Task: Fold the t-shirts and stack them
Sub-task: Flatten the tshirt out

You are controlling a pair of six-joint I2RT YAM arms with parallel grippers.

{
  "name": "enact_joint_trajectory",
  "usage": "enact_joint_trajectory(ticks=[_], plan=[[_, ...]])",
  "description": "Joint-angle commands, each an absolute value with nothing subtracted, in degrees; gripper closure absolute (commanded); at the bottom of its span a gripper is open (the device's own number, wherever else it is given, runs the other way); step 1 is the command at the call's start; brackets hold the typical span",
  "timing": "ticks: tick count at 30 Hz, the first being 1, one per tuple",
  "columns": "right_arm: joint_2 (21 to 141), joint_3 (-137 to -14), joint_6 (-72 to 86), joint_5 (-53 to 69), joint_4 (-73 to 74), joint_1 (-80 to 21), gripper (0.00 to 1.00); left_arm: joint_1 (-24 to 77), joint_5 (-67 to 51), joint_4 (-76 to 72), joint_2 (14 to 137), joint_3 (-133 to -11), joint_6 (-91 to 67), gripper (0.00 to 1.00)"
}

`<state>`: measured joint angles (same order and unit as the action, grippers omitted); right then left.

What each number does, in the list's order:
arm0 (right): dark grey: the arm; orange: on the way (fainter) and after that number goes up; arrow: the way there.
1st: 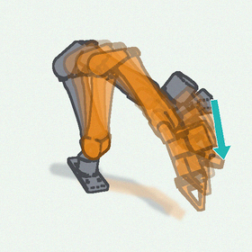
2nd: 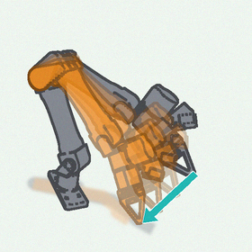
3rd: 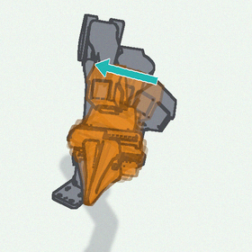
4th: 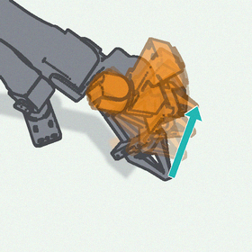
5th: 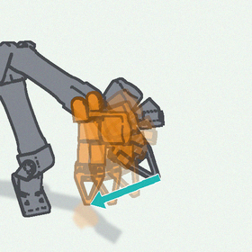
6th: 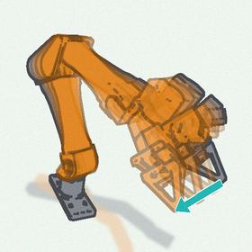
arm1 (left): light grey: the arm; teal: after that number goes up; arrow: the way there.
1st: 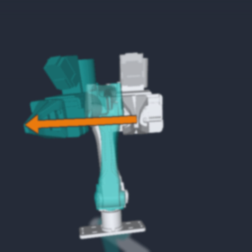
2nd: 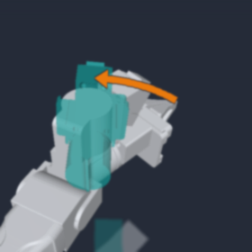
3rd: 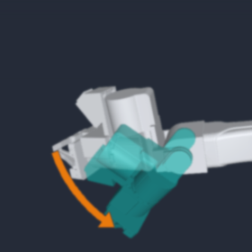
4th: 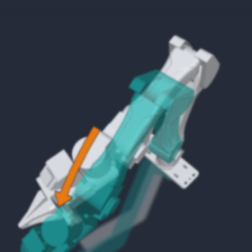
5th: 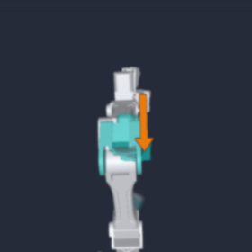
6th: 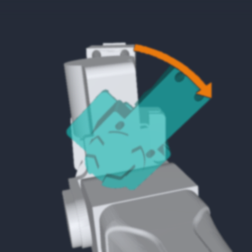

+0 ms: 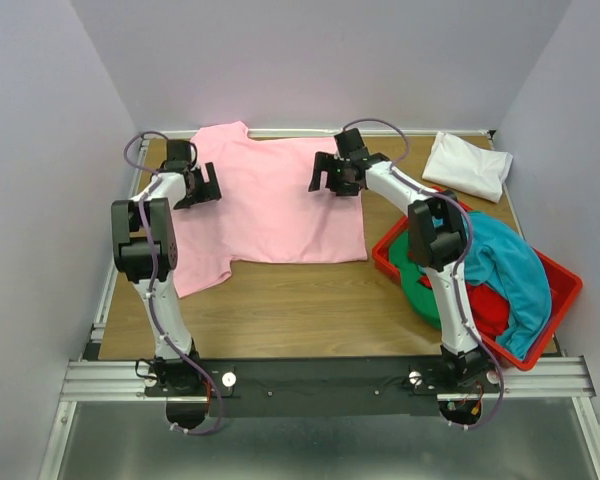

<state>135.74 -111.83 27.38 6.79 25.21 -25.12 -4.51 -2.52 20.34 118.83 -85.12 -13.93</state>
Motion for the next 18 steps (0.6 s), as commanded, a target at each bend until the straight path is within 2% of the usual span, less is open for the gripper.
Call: enact_joint_trajectory(ticks=[1, 5, 11, 15, 18], plan=[[139.0, -115.6, 26.3, 7.9, 31.3, -25.1, 0.0, -4.9, -1.7, 25.4, 119.9, -85.2, -13.5, 0.02], [136.3, -116.1, 25.4, 8.4, 31.5, -25.1, 0.0, -4.9, 5.2, 24.6, 109.4, -81.0, -15.1, 0.02], [130.5, -114.7, 24.6, 9.7, 31.5, -24.8, 0.0, -4.9, 18.5, 26.6, 88.0, -65.5, -25.8, 0.02], [126.7, -111.2, 26.0, 11.7, 31.5, -23.4, 0.0, -5.0, 20.0, 30.9, 74.1, -54.6, -35.5, 0.02], [123.6, -107.0, 27.2, 12.9, 31.5, -22.2, 0.0, -5.1, 20.1, 35.8, 71.1, -50.2, -39.3, 0.02]])
